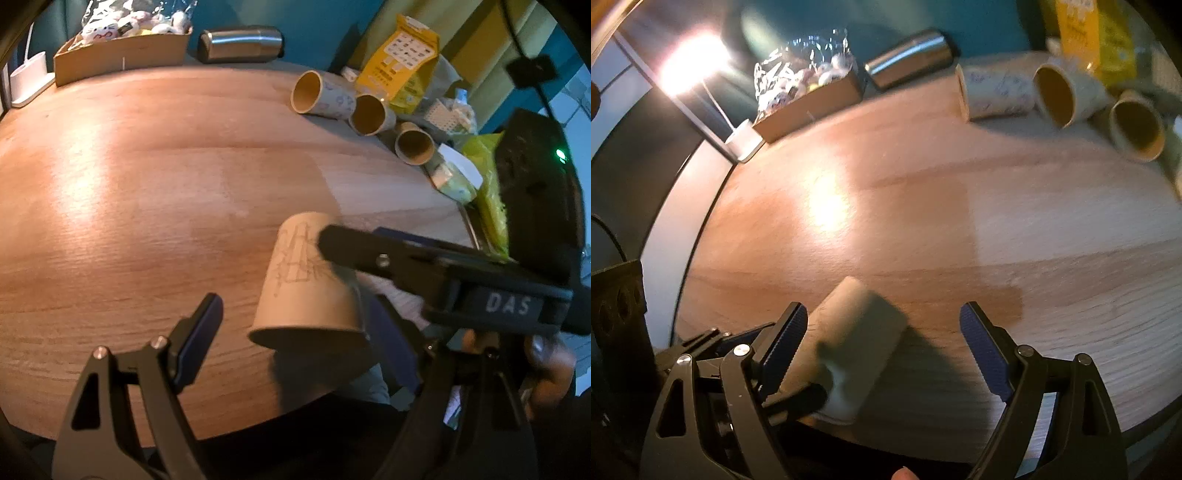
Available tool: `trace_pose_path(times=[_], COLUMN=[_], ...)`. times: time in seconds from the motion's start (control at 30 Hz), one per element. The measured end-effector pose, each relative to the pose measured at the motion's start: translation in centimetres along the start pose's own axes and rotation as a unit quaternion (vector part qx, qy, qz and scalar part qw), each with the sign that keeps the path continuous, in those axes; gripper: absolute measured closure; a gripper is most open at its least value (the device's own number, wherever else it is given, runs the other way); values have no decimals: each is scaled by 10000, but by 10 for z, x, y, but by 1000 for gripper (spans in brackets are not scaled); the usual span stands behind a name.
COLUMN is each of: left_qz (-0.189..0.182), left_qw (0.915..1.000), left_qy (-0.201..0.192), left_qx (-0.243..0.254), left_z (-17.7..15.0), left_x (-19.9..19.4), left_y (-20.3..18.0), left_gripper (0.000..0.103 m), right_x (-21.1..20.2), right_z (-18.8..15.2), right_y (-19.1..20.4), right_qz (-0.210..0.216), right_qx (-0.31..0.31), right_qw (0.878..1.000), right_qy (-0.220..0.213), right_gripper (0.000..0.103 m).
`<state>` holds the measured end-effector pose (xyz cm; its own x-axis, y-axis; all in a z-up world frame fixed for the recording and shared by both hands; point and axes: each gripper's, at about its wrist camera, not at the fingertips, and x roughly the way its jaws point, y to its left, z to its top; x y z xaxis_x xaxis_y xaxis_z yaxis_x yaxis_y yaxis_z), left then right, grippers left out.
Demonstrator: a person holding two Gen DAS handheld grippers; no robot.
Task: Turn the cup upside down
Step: 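Grasp the cup with the right gripper while the left gripper releases it, then rotate the held cup upright and lower it onto the table with the right gripper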
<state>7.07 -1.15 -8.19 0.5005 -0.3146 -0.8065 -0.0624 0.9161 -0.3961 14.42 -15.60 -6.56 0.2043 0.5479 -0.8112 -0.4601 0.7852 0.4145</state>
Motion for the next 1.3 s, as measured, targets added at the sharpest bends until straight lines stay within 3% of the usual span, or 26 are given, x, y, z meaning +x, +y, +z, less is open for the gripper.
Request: trace_pose_path(times=[0.4,0.7,1.07,1.3], left_qz=[-376,-384,-223,-23], left_qw=[9992,9992,9996,9994], left_qy=[108,16,-167,-349], left_qx=[95,109,57,-71], left_z=[-2,-4,-13,-21], left_x=[3,-3,-17,-27], left_y=[6,11,14,28], left_gripper=[20,20,20,20], right_x=[34,38,21,-2], right_z=[10,16,20,15], right_y=[2,8,15,29], right_qz=[270,257,-34,-700], right_qx=[462,309,-52,-743], right_qw=[9969,9977,10000,9899], right_qy=[584,548,-77,-987], right_gripper=[28,36,38,38])
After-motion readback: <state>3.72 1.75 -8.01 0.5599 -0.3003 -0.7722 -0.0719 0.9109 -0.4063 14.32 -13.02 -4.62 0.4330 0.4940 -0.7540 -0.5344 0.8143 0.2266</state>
